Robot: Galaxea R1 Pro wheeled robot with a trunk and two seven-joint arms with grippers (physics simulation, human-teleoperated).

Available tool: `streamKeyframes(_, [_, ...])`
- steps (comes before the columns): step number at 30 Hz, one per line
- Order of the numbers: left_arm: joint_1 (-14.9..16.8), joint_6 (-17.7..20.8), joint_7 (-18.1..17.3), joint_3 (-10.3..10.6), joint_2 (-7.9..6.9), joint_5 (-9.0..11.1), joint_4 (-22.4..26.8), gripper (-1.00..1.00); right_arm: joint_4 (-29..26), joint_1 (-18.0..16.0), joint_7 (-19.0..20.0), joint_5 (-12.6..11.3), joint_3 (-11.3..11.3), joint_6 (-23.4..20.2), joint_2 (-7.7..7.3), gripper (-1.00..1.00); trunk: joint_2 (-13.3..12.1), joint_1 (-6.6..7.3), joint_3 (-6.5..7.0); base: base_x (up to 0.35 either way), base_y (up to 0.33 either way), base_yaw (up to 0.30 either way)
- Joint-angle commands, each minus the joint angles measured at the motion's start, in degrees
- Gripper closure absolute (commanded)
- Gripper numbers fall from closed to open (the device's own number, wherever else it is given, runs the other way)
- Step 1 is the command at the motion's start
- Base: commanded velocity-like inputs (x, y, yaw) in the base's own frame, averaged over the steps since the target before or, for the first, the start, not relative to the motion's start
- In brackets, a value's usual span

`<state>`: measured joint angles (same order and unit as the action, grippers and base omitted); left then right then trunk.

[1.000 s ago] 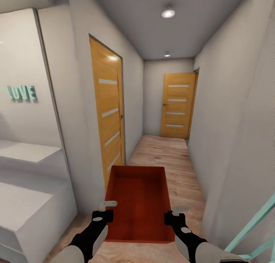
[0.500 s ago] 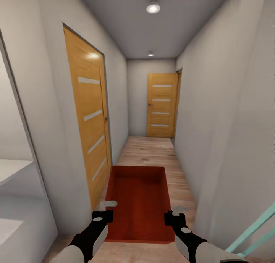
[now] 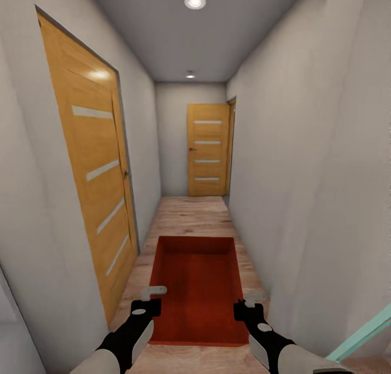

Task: Move the two storage containers from the living room to the garage. In the garage, place one container on the floor and stack the other container on top of it (either order is fine).

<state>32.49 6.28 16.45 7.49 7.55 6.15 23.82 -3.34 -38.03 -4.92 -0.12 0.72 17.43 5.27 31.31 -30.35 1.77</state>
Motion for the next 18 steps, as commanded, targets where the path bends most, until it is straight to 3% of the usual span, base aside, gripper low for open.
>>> streamKeyframes(1, [0.02,0.35,0.65,-4.33,-1.13,1.05,0.0,1.0,-0.09,-0.02,0.17,0.39,0.42,1.73,-0.53,1.0,0.03,-0.05,-0.01,0.317,0.151,-0.283])
streamKeyframes(8, [0.0,0.39,0.68,-4.33,-1.13,1.05,0.0,1.0,-0.09,-0.02,0.17,0.39,0.42,1.72,-0.52,1.0,0.03,-0.05,-0.01,0.317,0.144,-0.247])
streamKeyframes(18, [0.0,0.37,0.69,-4.33,-1.13,1.05,-0.17,1.0,-0.09,-0.02,0.17,0.39,0.42,1.65,-0.53,1.0,0.03,-0.05,-0.01,0.321,0.044,-0.019])
